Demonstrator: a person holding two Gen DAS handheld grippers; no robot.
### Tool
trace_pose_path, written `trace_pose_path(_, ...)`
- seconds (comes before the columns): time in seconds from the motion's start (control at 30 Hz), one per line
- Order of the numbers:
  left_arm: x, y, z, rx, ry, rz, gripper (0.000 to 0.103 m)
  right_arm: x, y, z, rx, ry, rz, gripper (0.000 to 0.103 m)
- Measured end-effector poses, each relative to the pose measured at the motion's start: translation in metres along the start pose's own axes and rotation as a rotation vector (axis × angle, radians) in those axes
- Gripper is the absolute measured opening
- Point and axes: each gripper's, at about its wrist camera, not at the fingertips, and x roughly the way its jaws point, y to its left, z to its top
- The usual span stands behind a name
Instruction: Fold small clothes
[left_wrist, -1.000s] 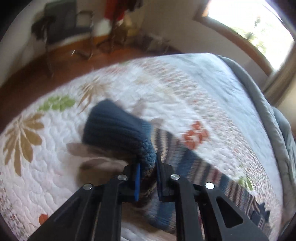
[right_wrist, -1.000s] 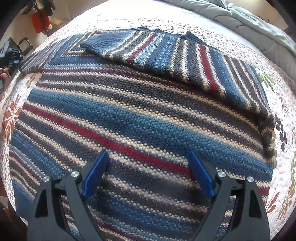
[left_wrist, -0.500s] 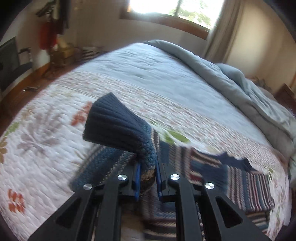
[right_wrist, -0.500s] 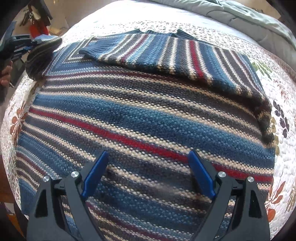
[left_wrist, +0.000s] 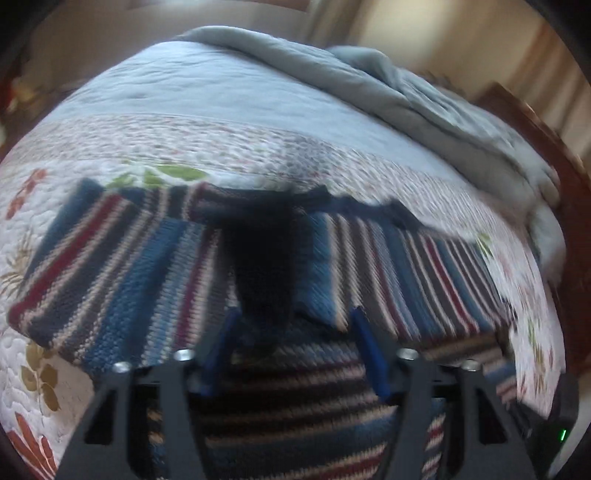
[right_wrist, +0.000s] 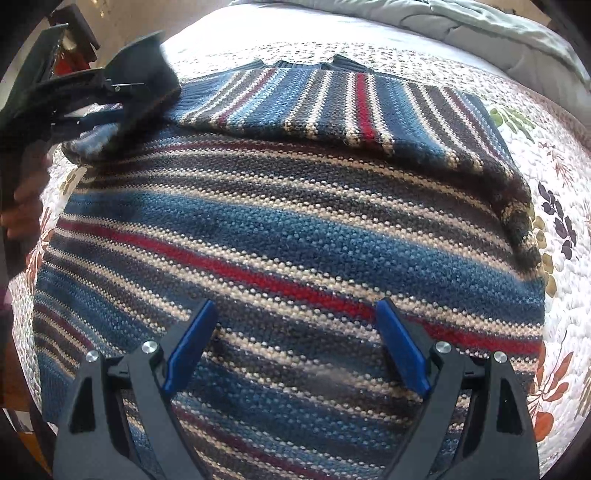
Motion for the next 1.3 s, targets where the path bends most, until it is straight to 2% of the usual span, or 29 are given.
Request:
trace_pose_path(0.03, -0.006, -0.002, -0.006, 0.014, 0.005, -0.010, 0.075, 0.000, -0.001, 0.000, -0.003, 0.000, 0.001, 0.088)
trace_pose_path(0.07, -0.011, 0.000, -0.011, 0.010, 0.002, -0.014, 0.077, 0.000, -0.001, -0.001, -0.005, 0.002, 0.001, 0.088)
trace_pose_path(0.13, -0.026, 0.010, -0.018, -0.035, -0.007, 0.035, 0.081, -0.001, -0.002, 0.000, 0.001, 0.010, 0.005, 0.088)
trace_pose_path(0.23, -0.037, 0.034, -0.025, -0.139, 0.017, 0.232, 0.081, -0.003, 0.000, 0.010, 0.026, 0.024, 0.033, 0.088)
trace_pose_path(0.33, -0.038, 0.049, -0.030, -0.200, 0.023, 0.360, 0.081, -0.005, 0.013, 0.034, 0.020, 0.042, 0.077, 0.088)
trace_pose_path(0.4, -0.037, 0.056, -0.033, -0.224, 0.032, 0.375, 0.081, -0.006, 0.024, 0.050, 0.001, 0.047, 0.064, 0.087)
trace_pose_path(0.5, -0.034, 0.060, -0.034, -0.207, 0.074, 0.356, 0.081, -0.005, 0.045, 0.083, -0.038, 0.043, 0.041, 0.087)
trace_pose_path(0.63, -0.041, 0.069, -0.031, -0.204, 0.055, 0.467, 0.081, 0.016, 0.060, 0.122, -0.011, 0.089, 0.106, 0.085)
trace_pose_path(0.73, -0.048, 0.083, -0.031, -0.250, 0.048, 0.507, 0.082, 0.036, 0.067, 0.140, 0.010, 0.136, 0.121, 0.080)
trace_pose_path(0.83, -0.057, 0.097, -0.029, -0.320, 0.034, 0.490, 0.083, 0.057, 0.072, 0.153, 0.048, 0.191, 0.142, 0.072)
trace_pose_path(0.87, -0.060, 0.100, -0.029, -0.331, 0.030, 0.481, 0.084, 0.062, 0.071, 0.155, 0.074, 0.204, 0.174, 0.063)
trace_pose_path(0.9, -0.062, 0.102, -0.028, -0.341, 0.027, 0.472, 0.084, 0.065, 0.072, 0.156, 0.092, 0.212, 0.213, 0.049)
trace_pose_path(0.97, -0.064, 0.104, -0.027, -0.346, 0.021, 0.465, 0.085, 0.069, 0.076, 0.157, 0.106, 0.232, 0.280, 0.040)
trace_pose_path(1.03, -0.066, 0.106, -0.026, -0.348, 0.017, 0.476, 0.087, 0.069, 0.083, 0.156, 0.087, 0.240, 0.312, 0.032)
trace_pose_path(1.07, -0.066, 0.107, -0.026, -0.355, 0.015, 0.480, 0.087, 0.069, 0.087, 0.156, 0.077, 0.239, 0.319, 0.018)
trace_pose_path(1.1, -0.066, 0.109, -0.025, -0.364, 0.014, 0.480, 0.087, 0.068, 0.089, 0.157, 0.079, 0.238, 0.330, 0.012)
trace_pose_path(1.13, -0.067, 0.111, -0.026, -0.375, 0.014, 0.476, 0.087, 0.065, 0.089, 0.158, 0.083, 0.234, 0.342, 0.010)
trace_pose_path(1.2, -0.067, 0.114, -0.026, -0.383, 0.012, 0.467, 0.087, 0.055, 0.087, 0.165, 0.084, 0.209, 0.351, 0.000)
trace_pose_path(1.3, -0.068, 0.115, -0.026, -0.379, 0.006, 0.472, 0.087, 0.030, 0.077, 0.176, 0.047, 0.128, 0.268, 0.000)
